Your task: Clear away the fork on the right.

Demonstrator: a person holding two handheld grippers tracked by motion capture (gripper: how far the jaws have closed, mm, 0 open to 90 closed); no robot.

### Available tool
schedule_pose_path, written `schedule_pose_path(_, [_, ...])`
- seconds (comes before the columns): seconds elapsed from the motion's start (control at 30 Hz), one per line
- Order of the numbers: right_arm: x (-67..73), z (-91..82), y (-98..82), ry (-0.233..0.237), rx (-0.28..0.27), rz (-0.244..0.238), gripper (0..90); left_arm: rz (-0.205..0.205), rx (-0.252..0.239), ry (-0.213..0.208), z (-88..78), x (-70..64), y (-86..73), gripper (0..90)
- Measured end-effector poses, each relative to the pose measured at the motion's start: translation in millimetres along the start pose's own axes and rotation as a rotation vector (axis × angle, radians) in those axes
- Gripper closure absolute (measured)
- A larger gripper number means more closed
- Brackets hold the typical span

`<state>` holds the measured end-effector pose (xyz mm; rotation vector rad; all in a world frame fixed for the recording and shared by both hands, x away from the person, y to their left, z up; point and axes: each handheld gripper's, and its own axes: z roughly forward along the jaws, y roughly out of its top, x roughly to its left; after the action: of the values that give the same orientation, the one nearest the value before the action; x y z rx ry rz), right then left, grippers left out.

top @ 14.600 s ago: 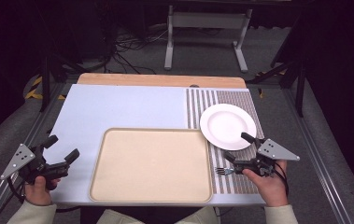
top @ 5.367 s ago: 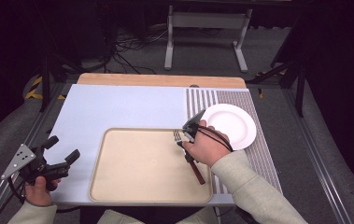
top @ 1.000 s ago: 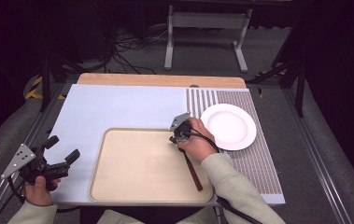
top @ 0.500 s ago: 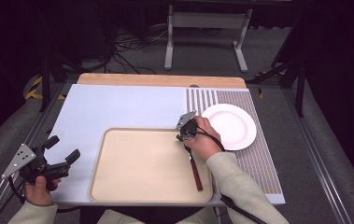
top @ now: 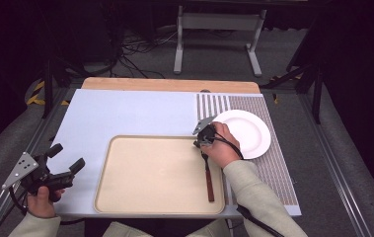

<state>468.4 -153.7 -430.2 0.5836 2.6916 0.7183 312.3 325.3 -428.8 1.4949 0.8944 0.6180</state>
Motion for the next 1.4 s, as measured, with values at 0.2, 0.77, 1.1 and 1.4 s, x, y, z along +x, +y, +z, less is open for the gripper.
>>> schedule_pose_path(0.2, [-2.8, -2.9, -3.6, -0.004, 0.001, 0.015, 90.0, 0.000, -0.001, 0.002, 0.0, 0.4, 0.0, 1.7])
schedule_pose_path(0.77, [2.3, -28.2, -0.5, -0.015, -0.127, 0.080, 62.8, 0.005, 0.003, 0.001, 0.1, 0.2, -0.1, 1.8])
schedule_pose_path(1.1, [13.2, -65.6, -0.4, -0.026, -0.335, 0.093, 26.3, 0.005, 0.004, 0.002, 0.3, -0.4, 0.1, 1.7])
schedule_pose_path(1.4, [17.3, -99.1, -10.9, -0.057, -0.425, 0.086, 20.2, 0.001, 0.008, 0.001, 1.4, -0.8, -0.6, 1.7])
